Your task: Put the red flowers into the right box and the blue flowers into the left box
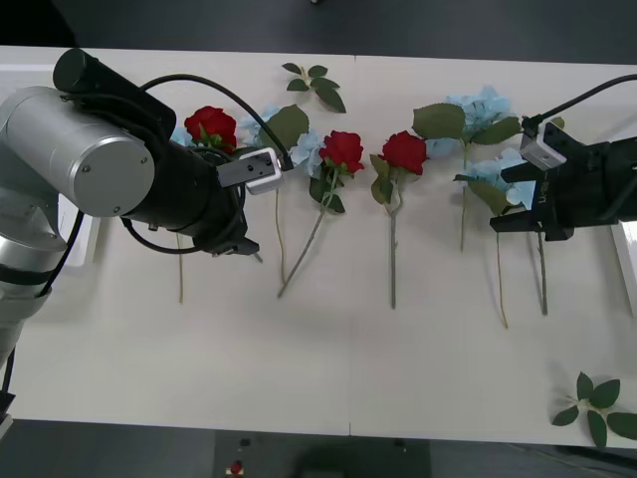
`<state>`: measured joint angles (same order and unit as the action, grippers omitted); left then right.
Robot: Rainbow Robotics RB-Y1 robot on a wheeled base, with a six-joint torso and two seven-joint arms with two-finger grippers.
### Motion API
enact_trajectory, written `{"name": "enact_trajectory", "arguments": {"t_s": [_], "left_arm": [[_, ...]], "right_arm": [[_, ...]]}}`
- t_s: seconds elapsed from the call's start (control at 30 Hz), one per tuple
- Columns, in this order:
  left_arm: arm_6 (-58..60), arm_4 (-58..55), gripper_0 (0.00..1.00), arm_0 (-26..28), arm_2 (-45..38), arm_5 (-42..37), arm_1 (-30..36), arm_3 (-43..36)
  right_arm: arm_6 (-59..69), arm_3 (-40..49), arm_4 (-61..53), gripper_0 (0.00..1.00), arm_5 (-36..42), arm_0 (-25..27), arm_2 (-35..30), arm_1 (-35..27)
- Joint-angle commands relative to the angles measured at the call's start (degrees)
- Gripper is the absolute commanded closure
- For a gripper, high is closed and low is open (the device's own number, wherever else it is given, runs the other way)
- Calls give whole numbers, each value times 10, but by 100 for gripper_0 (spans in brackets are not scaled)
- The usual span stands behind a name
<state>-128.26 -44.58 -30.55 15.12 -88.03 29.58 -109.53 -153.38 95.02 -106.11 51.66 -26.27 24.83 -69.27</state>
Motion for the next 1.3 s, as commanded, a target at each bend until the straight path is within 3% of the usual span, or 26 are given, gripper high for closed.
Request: {"name": "enact_trajectory", "arguments": {"t_s": [0.03,0.2,0.57,0.7,0.77,0.97,1.1,1.3], "left_arm": [[-4,-2,0,15,15,0,-8,-5],[-11,-3,0,9,13,-1,-8,-7],[-14,-14,0,9,6,60,4,-7],[-3,-12,0,6,3,77,17,-7],[42,-10,0,3,-4,77,27,-7],[197,-4,0,8,-45,51,54,-4],[287,6,0,7,-71,39,86,0],[355,56,0,6,-92,84,130,34]], "right_arm": [[-16,-4,0,22,1,14,19,7],[-16,-5,-23,22,-27,11,11,3],[-16,-36,-109,22,28,-81,7,-75],[234,-38,-109,22,22,-102,7,-97],[445,-45,-99,22,14,-114,7,-100],[790,-50,7,22,38,-150,16,-97],[898,-65,64,22,66,-191,58,-87],[933,-171,169,22,82,-291,196,-34]]}}
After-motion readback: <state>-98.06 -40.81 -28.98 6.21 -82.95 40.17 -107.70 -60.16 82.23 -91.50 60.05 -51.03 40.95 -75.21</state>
